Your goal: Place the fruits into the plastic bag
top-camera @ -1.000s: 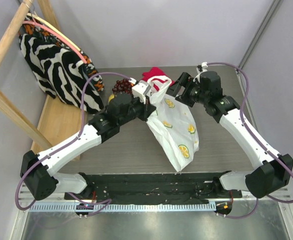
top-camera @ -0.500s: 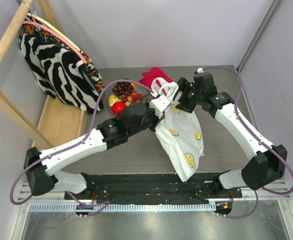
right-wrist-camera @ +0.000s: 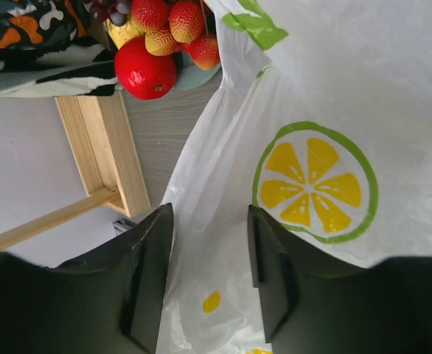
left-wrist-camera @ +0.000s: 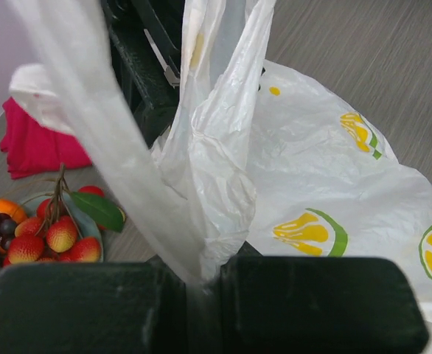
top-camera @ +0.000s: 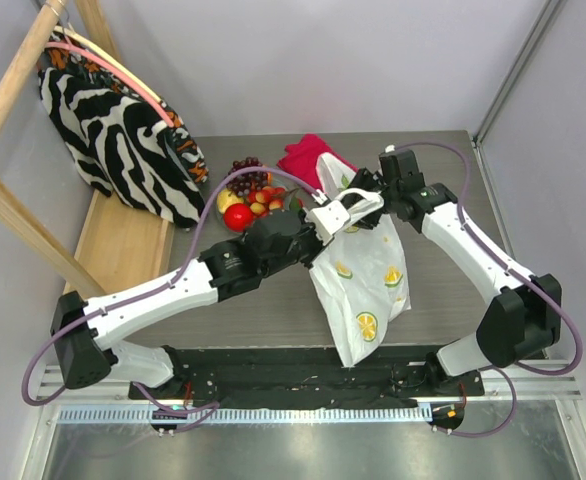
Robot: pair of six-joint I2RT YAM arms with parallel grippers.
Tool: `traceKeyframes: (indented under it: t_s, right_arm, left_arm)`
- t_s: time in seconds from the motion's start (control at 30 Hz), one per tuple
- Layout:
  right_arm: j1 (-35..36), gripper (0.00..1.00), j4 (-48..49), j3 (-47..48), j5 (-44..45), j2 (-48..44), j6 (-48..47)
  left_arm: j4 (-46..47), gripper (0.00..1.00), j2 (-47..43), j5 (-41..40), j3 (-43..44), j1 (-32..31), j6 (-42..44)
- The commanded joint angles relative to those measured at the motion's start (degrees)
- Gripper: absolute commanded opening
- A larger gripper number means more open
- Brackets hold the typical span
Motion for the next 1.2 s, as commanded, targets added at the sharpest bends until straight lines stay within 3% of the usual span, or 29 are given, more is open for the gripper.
traceKeyframes:
  t_s: [0.0,0.07,0.1,0.17,0.2,0.27,0.33,0.5,0.73,0.87,1.0,1.17]
  right_arm:
    - [-0.2,0.35,1.3,2.0,-2.8,-0.2,-1.7]
    - [-0.4,0.16,1.5,3.6,-2.8,-0.4,-2.3]
    - [-0.5,0.04,1.6,4.4,-2.9,-0.5,-2.7]
    - [-1.2,0.01,2.0,7.5,-2.7,-1.0,-3.7]
    - [-1.6,0.01,2.2,8.7,-2.4,-1.3,-4.9]
    - [-2.2,0.01,3.5,12.3,-0.3,-2.5,-6.6]
    - [-2.4,0.01,5.6,14.9,1.7,-3.6,-10.1]
    - [-3.0,0.01,10.2,15.9,4.2,-6.6,-17.1]
    - [-3.4,0.01,18.4,5.8,-0.6,-10.8,-21.4]
    - [-3.3,0.01,28.5,-3.2,-6.4,-14.5,-19.7]
    - [-3.3,0.01,28.5,-7.8,-7.2,-16.6,-21.5]
    - [-3.3,0.01,28.8,-12.1,-9.6,-19.6,-20.9]
  left_arm:
    - [1.7,0.0,0.6,-0.4,1.4,-0.3,1.7]
    - [2.0,0.0,0.5,-0.7,1.5,-0.3,1.8]
    - [2.0,0.08,0.3,-1.3,1.7,-0.3,1.5]
    - [2.4,0.19,-0.1,-2.6,2.9,-0.3,0.4]
    - [2.6,0.48,-0.7,-4.4,3.5,-0.3,-0.3]
    - [3.4,0.89,-1.8,-6.2,4.4,-0.3,-3.3]
    - [5.0,0.98,-4.3,-7.0,4.7,-0.2,-5.2]
    - [6.2,1.0,-12.7,-4.7,4.4,3.4,-16.5]
    - [9.5,1.0,-24.0,8.2,1.1,19.5,-33.8]
    - [11.3,1.0,-21.4,11.3,1.2,24.7,-42.9]
    - [21.4,1.0,-19.0,12.8,-2.2,28.3,-51.3]
    - [15.4,1.0,-11.9,16.8,0.7,29.1,-54.0]
